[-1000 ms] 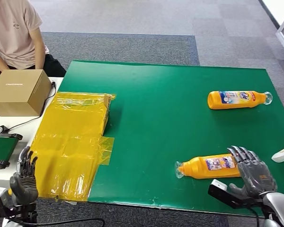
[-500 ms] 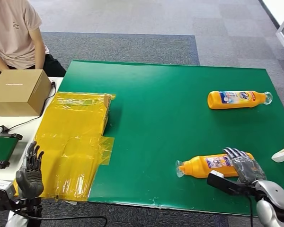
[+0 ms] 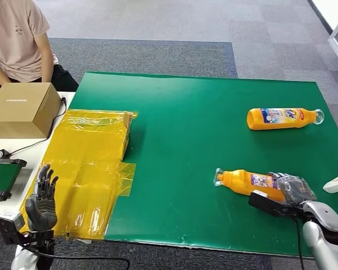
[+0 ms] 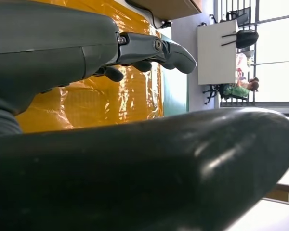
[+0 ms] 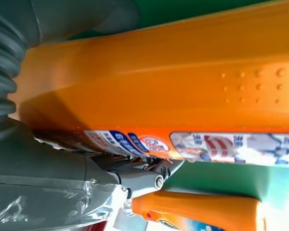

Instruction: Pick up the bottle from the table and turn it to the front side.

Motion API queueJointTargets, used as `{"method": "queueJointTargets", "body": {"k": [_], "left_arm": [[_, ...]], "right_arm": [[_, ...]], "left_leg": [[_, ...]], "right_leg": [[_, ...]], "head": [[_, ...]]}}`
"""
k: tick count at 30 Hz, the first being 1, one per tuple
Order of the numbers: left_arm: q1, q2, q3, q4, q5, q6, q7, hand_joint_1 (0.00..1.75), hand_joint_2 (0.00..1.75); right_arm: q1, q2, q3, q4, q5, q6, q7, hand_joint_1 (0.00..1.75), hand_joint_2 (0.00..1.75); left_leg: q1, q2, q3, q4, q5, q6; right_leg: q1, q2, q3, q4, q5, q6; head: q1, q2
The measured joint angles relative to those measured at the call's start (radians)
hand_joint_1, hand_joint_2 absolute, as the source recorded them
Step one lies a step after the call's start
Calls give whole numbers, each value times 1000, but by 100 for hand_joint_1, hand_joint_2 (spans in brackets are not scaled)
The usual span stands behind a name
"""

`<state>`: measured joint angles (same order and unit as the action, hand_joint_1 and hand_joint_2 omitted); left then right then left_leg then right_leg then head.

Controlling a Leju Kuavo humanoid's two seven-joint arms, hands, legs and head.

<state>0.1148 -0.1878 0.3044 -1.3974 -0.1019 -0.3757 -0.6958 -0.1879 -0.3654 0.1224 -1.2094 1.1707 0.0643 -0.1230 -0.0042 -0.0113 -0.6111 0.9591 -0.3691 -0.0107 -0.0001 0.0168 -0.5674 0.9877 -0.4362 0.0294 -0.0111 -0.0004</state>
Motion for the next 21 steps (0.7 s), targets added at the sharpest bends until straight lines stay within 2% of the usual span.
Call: {"method": "queueJointTargets", "body": {"k": [2, 4, 9, 13, 18, 21], "left_arm": [[5, 1, 1, 0, 5, -8, 0, 0, 0], [12, 0, 2, 0, 9, -29, 0, 0, 0], [13, -20, 3, -3, 2, -108, -2, 0, 0], [2, -39, -19, -8, -10, -183, 21, 0, 175], [-34, -38, -136, -8, -33, -169, 75, 0, 175], [-55, -30, -214, -7, -31, -134, 111, 0, 175]], "right_arm": [[40, 5, 1, -59, -56, -17, -20, 175, 175], [87, 33, 3, -141, -112, -42, -36, 175, 175], [120, 186, 34, -308, -175, -86, -36, 175, 175], [99, 327, 95, -351, -213, -98, -58, 175, 175], [41, 472, 186, -286, -226, -172, -90, 175, 175], [14, 535, 229, -213, -251, -217, -118, 175, 175]], "left_leg": [[0, -1, -1, 0, 0, 0], [0, -1, -2, 0, 0, 0], [2, -1, -2, 0, 0, -3], [3, -1, -2, 0, 1, -4], [3, -1, -2, 0, 2, -5], [3, -1, -2, 0, 2, -5]], "right_leg": [[0, -1, 0, 0, 0, 0], [1, -1, -1, 0, 0, 0], [2, -1, -3, 1, -1, -2], [3, -1, -3, 1, -1, -3], [4, -1, -3, 1, 0, -3], [4, -1, -3, 1, 0, -3]], "head": [[0, 0], [0, 0], [0, 0], [0, 0], [0, 0], [0, 0]]}}
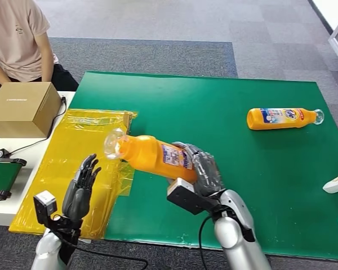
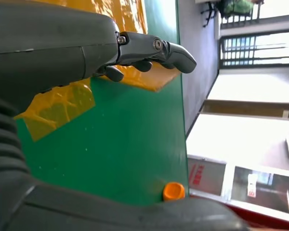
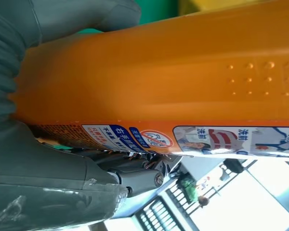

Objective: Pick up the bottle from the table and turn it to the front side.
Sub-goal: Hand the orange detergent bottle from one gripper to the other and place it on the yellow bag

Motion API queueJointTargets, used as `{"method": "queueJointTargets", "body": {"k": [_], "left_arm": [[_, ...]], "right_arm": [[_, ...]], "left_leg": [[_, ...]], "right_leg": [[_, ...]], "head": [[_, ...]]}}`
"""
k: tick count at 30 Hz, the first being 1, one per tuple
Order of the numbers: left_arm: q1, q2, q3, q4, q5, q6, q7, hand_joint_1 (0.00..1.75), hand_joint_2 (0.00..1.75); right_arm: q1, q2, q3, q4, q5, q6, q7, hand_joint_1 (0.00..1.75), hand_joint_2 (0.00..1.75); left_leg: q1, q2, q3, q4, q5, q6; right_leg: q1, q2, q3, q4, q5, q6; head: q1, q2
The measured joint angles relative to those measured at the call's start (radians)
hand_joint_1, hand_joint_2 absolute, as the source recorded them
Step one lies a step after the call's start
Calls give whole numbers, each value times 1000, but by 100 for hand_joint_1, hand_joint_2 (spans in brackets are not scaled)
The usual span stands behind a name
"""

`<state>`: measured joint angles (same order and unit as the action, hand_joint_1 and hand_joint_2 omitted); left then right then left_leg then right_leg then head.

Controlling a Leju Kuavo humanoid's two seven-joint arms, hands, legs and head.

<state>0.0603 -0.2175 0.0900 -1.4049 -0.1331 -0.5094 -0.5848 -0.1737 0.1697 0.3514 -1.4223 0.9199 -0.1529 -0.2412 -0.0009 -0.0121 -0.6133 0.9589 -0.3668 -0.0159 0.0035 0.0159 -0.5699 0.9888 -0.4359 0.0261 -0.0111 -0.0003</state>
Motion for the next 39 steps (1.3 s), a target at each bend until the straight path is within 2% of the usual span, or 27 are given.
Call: {"method": "queueJointTargets", "body": {"k": [7, 12, 21, 25, 33, 37, 39], "left_arm": [[-27, 27, -111, 8, 27, 16, 45, 0, 175], [-37, 52, -169, 21, 55, -2, 47, 0, 175], [-38, 97, -227, 35, 111, -70, 20, 0, 175], [-41, 117, -263, 39, 120, -101, 1, 0, 175], [-44, 144, -321, 39, 99, -102, -27, 3, 175], [-42, 154, -334, 35, 104, -80, -22, 175, 175], [-42, 154, -334, 32, 97, -46, -7, 175, 175]], "right_arm": [[-18, 64, 111, 157, -6, -59, -47, 175, 175], [-42, 68, 183, 263, -16, -90, -61, 175, 175], [-83, 78, 229, 394, -36, -106, -74, 175, 175], [-96, 82, 257, 434, -37, -104, -75, 175, 175], [-115, 83, 293, 487, -51, -124, -74, 175, 175], [-122, 85, 302, 504, -51, -128, -74, 175, 175], [-122, 86, 304, 508, -51, -132, -72, 175, 175]], "left_leg": [[0, 0, -1, 0, 0, 0], [0, 0, -2, 0, 0, 0], [0, 0, -2, 0, 0, 0], [0, 0, -2, 0, 0, 0], [0, 0, -2, 0, 0, 0], [0, 0, -2, 0, 0, 0], [0, 0, -2, 0, 0, 0]], "right_leg": [[0, 0, -1, 0, 0, 0], [0, 0, -2, 0, 0, 0], [0, 0, -2, 0, 0, 0], [0, 0, -2, 0, 0, 0], [0, 0, -2, 0, 0, 0], [0, 0, -2, 0, 0, 0], [0, 0, -2, 0, 0, 0]], "head": [[0, 0], [0, 0], [0, 0], [0, 0], [0, 0], [0, 0], [0, 0]]}}
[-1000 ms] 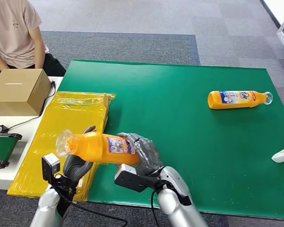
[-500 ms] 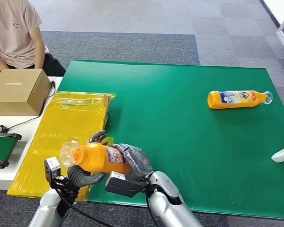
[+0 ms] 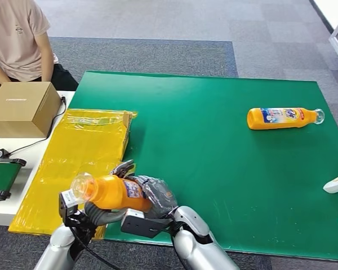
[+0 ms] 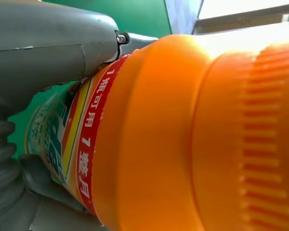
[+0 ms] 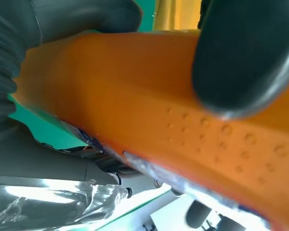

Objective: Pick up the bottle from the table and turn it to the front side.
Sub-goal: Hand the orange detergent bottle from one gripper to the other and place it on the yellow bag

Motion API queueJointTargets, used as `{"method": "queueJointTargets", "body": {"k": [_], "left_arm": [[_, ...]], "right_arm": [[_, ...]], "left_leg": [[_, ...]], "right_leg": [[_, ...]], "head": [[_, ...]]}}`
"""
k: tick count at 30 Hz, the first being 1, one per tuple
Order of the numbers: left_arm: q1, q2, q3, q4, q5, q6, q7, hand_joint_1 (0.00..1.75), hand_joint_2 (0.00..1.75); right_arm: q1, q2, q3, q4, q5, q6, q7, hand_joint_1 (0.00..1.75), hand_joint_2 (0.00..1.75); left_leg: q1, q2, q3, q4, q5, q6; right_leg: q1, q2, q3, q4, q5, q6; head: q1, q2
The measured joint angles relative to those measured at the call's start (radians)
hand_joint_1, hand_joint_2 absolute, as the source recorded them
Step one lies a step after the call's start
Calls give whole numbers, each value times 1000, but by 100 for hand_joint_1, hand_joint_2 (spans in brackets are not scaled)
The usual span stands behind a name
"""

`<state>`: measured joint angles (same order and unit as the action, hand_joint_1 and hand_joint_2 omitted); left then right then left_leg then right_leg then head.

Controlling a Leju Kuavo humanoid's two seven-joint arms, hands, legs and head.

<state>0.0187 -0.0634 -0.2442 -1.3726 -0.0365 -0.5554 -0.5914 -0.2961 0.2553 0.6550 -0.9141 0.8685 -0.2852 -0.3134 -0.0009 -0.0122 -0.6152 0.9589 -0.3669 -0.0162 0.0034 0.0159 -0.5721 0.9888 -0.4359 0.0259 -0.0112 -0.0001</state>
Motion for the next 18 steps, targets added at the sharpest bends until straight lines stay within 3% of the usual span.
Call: {"method": "queueJointTargets", "body": {"k": [4, 5, 8, 9, 14, 18], "left_arm": [[2, -11, -1, -15, -52, 79, 8, 175, 175], [4, -15, 0, -20, -73, 101, 8, 175, 175], [9, -34, 2, -46, -150, 177, 9, 175, 175], [11, -41, 3, -57, -181, 203, 9, 175, 175], [26, -76, 5, -133, -415, 379, 20, 175, 175], [40, -101, 13, -232, -666, 552, 96, 175, 175]], "right_arm": [[0, 0, -1, 3, 0, -4, 6, 172, 175], [1, 0, -3, 3, 1, -4, 9, 153, 175], [3, 0, -13, -3, 5, 1, 20, 25, 175], [3, 0, -17, -6, 8, 3, 24, 0, 175], [11, -1, -37, -39, 32, 4, 44, 0, 175], [40, -6, -77, -108, 58, 6, 70, 0, 175]], "left_leg": [[0, 0, 0, 0, 0, 0], [0, 0, 0, 0, 0, 0], [0, 0, 0, 0, 0, 0], [0, 0, 0, 0, 0, 0], [0, 0, 0, 0, 0, 0], [0, 0, 0, 0, 0, 0]], "right_leg": [[0, 0, 0, 0, 0, 0], [0, 0, 0, 0, 0, 0], [0, 0, 0, 0, 0, 0], [0, 0, 0, 0, 0, 0], [0, 0, -1, 0, 0, 0], [0, 0, -1, 0, 0, 0]], "head": [[0, 0], [0, 0], [0, 0], [0, 0], [0, 0], [0, 0]]}}
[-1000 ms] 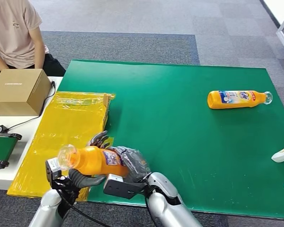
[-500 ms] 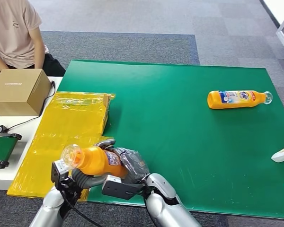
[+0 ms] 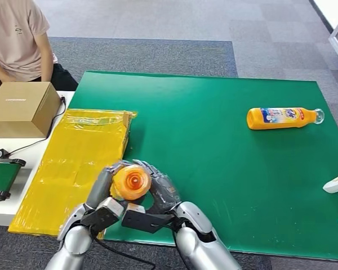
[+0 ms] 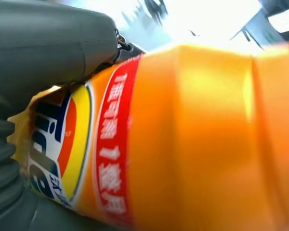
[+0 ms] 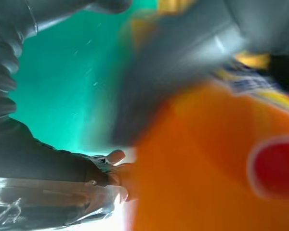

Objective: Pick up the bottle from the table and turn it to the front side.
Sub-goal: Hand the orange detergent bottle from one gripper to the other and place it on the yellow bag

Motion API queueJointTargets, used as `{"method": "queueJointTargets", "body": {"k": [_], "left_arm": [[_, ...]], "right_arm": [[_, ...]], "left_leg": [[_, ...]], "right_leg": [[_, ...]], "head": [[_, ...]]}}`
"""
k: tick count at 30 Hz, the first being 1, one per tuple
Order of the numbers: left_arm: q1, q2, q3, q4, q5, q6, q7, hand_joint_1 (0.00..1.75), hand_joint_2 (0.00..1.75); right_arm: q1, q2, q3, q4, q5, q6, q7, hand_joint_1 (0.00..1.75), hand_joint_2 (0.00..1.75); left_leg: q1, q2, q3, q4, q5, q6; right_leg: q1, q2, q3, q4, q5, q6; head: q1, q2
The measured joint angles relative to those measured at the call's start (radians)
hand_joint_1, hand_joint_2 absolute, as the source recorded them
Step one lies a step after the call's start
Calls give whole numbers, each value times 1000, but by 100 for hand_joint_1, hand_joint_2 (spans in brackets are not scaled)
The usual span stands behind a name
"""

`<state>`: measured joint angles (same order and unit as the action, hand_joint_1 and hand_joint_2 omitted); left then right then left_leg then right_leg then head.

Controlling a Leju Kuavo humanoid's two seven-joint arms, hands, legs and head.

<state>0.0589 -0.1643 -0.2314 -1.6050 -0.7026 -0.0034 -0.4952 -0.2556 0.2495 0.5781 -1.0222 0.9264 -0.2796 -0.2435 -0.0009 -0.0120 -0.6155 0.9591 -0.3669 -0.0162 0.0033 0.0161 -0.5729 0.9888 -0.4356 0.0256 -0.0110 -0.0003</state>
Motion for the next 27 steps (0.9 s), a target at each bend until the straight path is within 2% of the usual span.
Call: {"method": "queueJointTargets", "body": {"k": [2, 5, 9, 13, 19, 27], "left_arm": [[1, 1, 29, -56, -112, 85, 57, 175, 175], [8, 11, 68, -122, -237, 140, 117, 175, 175], [23, 29, 108, -166, -367, 153, 200, 175, 175], [45, 69, 167, -164, -470, 114, 286, 175, 175], [59, 123, 225, -94, -506, 75, 286, 175, 175], [14, 193, 233, 78, -525, 111, 231, 175, 175]], "right_arm": [[40, -6, -46, -47, 13, 4, 13, 0, 175], [95, -14, -111, -114, 30, 15, 18, 0, 175], [149, -19, -183, -187, 37, 28, 18, 0, 175], [203, -21, -248, -247, 27, 54, 4, 0, 175], [247, -22, -305, -279, 17, 86, -25, 0, 175], [253, -20, -323, -265, -2, 109, -60, 0, 175]], "left_leg": [[0, 0, 0, 0, 0, 0], [0, 0, 0, 0, 0, 0], [0, 0, 0, 0, -1, -1], [0, 0, 0, 0, -1, -1], [0, 0, -1, 0, -1, -1], [0, 0, -1, 0, 0, -1]], "right_leg": [[0, 0, 0, 0, 0, 0], [0, 0, 0, 0, 0, 0], [0, 0, 0, 0, -1, 0], [0, 0, 0, 0, -1, -1], [0, 0, -1, 0, -1, -1], [0, 0, 0, 0, -1, -1]], "head": [[0, 0], [0, 0], [0, 0], [0, 0], [0, 0], [0, 0]]}}
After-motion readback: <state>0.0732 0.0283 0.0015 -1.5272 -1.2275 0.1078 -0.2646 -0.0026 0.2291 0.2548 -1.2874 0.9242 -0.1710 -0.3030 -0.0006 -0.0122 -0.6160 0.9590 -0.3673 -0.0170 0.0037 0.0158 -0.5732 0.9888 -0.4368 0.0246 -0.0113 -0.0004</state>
